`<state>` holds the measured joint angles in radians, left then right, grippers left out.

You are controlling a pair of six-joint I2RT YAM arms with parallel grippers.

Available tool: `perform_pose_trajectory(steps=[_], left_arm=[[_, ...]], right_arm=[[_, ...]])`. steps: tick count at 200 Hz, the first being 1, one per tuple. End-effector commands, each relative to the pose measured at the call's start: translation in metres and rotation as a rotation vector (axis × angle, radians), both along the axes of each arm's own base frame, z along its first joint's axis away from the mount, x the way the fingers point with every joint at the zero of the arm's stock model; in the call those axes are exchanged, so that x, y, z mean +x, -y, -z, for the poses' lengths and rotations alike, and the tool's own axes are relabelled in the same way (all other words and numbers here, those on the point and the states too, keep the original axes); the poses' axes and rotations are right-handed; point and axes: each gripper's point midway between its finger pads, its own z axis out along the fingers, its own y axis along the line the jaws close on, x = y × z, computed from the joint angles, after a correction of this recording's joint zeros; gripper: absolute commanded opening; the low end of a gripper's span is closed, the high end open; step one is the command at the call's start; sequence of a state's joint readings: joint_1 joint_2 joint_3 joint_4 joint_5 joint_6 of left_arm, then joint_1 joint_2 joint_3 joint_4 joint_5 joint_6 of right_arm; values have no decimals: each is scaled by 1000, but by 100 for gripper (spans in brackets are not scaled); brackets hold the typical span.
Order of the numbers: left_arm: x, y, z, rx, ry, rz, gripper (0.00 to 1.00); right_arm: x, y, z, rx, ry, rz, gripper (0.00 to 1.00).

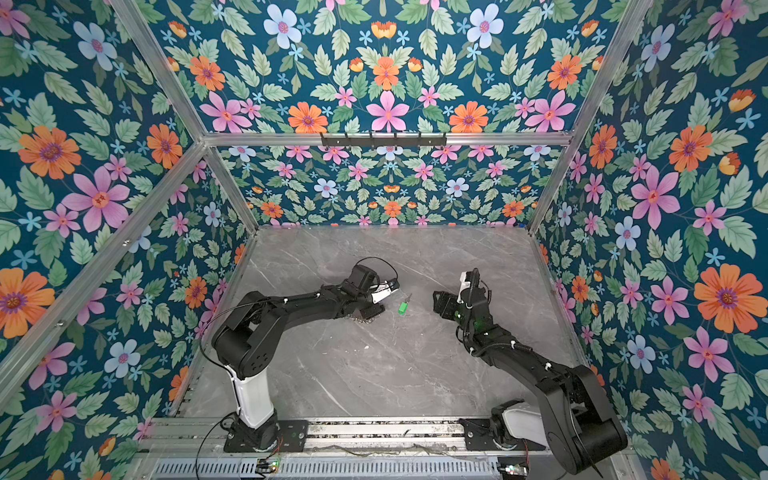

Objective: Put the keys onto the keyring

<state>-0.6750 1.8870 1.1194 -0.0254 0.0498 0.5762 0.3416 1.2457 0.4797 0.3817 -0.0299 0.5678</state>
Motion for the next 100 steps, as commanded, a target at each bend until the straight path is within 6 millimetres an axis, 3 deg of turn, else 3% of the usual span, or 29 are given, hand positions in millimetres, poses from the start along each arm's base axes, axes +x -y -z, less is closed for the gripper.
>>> perform_pose_trajectory(steps=[1,100], left_arm=[[-4,-2,-4,-4,-8,-1,68],[-16,-9,4,21,-41,17,67]], right_arm=[[3,-1,-4,10,7,3,81],[4,-2,-2,9,3,2,81]])
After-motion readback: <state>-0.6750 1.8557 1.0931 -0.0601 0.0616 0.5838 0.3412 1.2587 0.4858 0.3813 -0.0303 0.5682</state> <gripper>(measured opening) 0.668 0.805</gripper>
